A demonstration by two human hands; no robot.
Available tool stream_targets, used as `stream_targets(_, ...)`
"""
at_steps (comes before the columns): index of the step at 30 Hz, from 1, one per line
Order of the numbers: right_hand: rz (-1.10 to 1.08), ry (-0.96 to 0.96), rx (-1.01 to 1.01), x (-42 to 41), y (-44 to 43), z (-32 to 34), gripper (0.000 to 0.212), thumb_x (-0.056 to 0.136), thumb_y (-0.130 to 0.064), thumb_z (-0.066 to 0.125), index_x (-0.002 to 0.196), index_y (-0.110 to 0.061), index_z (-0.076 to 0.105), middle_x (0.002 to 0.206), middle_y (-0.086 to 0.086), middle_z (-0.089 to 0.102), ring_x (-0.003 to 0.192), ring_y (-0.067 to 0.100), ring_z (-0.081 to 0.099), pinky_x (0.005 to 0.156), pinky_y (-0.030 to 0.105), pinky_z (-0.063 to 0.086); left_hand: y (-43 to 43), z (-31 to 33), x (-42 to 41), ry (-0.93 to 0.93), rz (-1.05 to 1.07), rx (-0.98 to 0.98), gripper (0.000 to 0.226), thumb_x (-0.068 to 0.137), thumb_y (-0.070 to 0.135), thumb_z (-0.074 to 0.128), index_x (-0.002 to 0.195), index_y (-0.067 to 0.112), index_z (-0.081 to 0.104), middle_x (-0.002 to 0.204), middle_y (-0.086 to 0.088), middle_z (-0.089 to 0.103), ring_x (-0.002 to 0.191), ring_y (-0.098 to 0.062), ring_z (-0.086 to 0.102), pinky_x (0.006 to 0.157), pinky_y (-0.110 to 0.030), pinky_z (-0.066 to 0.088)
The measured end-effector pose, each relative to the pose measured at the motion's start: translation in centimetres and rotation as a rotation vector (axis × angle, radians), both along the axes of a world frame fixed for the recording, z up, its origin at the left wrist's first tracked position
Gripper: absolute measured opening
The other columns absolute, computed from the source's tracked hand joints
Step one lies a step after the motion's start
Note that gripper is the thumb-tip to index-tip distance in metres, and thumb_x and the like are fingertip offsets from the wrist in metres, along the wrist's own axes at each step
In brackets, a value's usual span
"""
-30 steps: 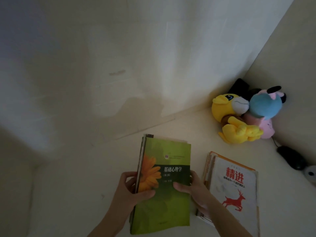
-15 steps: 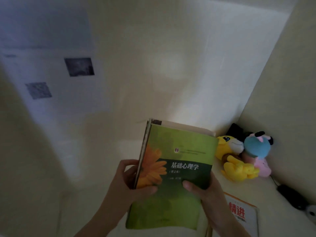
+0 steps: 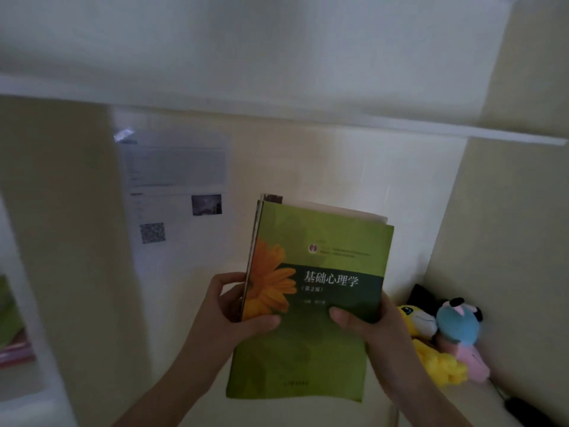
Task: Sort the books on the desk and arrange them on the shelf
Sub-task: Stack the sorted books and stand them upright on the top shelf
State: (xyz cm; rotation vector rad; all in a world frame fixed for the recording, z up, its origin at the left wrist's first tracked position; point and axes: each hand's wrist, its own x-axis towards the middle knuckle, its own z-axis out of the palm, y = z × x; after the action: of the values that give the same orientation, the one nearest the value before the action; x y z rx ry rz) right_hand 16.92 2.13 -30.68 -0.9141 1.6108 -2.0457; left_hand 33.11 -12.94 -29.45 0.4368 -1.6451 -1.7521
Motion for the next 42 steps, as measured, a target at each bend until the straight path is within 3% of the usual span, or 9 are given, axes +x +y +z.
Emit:
stream_targets(3,0.031,0.037,-0.031,1.2,0.3,2.2,0.080,0.036,-0.034,0.086,0.111,-0.017,0.065,0.103,0.003,0.074,0.094,0.024,0.071,0.075,0.038,0.059,0.3,2.0,1.4,0.030,0.010,-0.038,0.083,0.039,0.002,0.091,0.110,0.014,0.050,0.092,0.000,0.075,0.079,-0.020,0.072,0.058,-0.025,0.057)
stream_targets(10,0.038,0.143,-0.099,4.2,1.2,7.3,0.074,0.037,-0.039,0.084,0.107,-0.024,0.066,0.100,-0.003,0.075,0.089,0.017,0.072,0.066,0.029,0.059,1.3,7.0,4.6,0.132,0.046,-0.133,0.085,0.035,0.012,0.095,0.109,0.015,0.051,0.094,0.000,0.075,0.082,-0.021,0.072,0.062,-0.027,0.057)
stream_targets(13,0.038,0.185,-0.127,5.3,1.5,9.3,0.063,0.047,-0.029,0.086,0.107,-0.025,0.066,0.101,-0.005,0.075,0.090,0.015,0.072,0.066,0.026,0.059,1.8,8.9,5.8,0.162,0.060,-0.174,0.083,0.036,0.013,0.095,0.106,0.017,0.052,0.093,0.003,0.075,0.082,-0.018,0.072,0.061,-0.025,0.057)
stream_targets(15,0.050,0.200,-0.148,6.0,1.8,10.4,0.060,0.051,-0.025,0.084,0.108,-0.022,0.066,0.102,-0.003,0.075,0.091,0.017,0.072,0.066,0.026,0.059,2.1,9.9,6.6,0.186,0.072,-0.189,0.077,0.041,0.003,0.092,0.106,0.017,0.052,0.090,0.006,0.075,0.079,-0.016,0.072,0.059,-0.023,0.056)
stream_targets(18,0.070,0.233,-0.164,6.9,2.3,11.6,0.067,0.046,-0.030,0.086,0.110,-0.021,0.066,0.105,-0.001,0.074,0.093,0.019,0.072,0.070,0.029,0.060,2.7,11.0,7.6,0.219,0.081,-0.201,0.068,0.044,0.005,0.080,0.105,0.018,0.052,0.086,0.009,0.074,0.076,-0.012,0.072,0.058,-0.022,0.056)
stream_targets(24,0.106,0.254,-0.222,8.6,3.2,14.1,0.058,0.055,-0.019,0.081,0.111,-0.019,0.065,0.102,-0.002,0.074,0.090,0.017,0.072,0.066,0.025,0.058,4.0,13.5,9.6,0.269,0.100,-0.242,0.066,0.042,0.008,0.078,0.102,0.020,0.052,0.082,0.011,0.074,0.072,-0.009,0.071,0.055,-0.019,0.054)
stream_targets(26,0.115,0.275,-0.230,9.3,3.3,15.1,0.060,0.057,-0.014,0.088,0.112,-0.018,0.064,0.103,0.000,0.074,0.091,0.018,0.072,0.067,0.027,0.059,4.2,14.6,10.3,0.283,0.114,-0.259,0.066,0.042,0.007,0.078,0.101,0.020,0.052,0.081,0.011,0.074,0.071,-0.009,0.071,0.055,-0.019,0.054)
stream_targets(33,0.211,0.320,-0.301,11.8,2.1,20.1,0.048,0.067,-0.013,0.074,0.115,-0.011,0.064,0.106,0.004,0.074,0.094,0.022,0.072,0.074,0.031,0.060,4.6,19.3,14.1,0.328,0.215,-0.338,0.083,0.028,0.017,0.089,0.103,0.026,0.054,0.088,0.005,0.074,0.077,-0.010,0.072,0.056,-0.022,0.056)
stream_targets(42,0.442,0.302,-0.400,14.2,-4.4,28.8,0.063,0.066,-0.010,0.076,0.125,-0.010,0.057,0.117,0.006,0.069,0.101,0.021,0.070,0.079,0.033,0.059,2.7,25.9,18.3,0.487,0.425,-0.457,0.090,0.030,0.015,0.093,0.108,0.022,0.050,0.101,-0.002,0.071,0.080,-0.012,0.072,0.061,-0.025,0.057)
